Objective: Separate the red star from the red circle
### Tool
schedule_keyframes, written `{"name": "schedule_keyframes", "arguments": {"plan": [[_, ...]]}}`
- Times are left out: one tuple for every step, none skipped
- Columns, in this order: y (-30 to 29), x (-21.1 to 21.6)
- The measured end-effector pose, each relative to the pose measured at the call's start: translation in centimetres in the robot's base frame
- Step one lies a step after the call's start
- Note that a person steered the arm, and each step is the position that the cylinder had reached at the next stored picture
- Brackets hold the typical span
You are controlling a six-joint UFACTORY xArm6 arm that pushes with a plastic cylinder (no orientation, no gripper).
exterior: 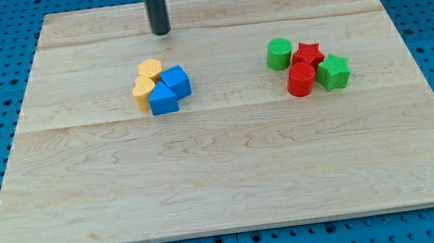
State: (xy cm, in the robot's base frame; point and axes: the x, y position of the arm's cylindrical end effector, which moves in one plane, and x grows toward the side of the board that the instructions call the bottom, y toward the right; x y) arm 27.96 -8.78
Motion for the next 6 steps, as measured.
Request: {"name": "schedule_keyframes", "arguments": {"plan": [[4.4,4.2],[6.0,8.2],[11.7,11.1],[19.8,10.6],[25.7,8.0],[24.7,3.7]]}}
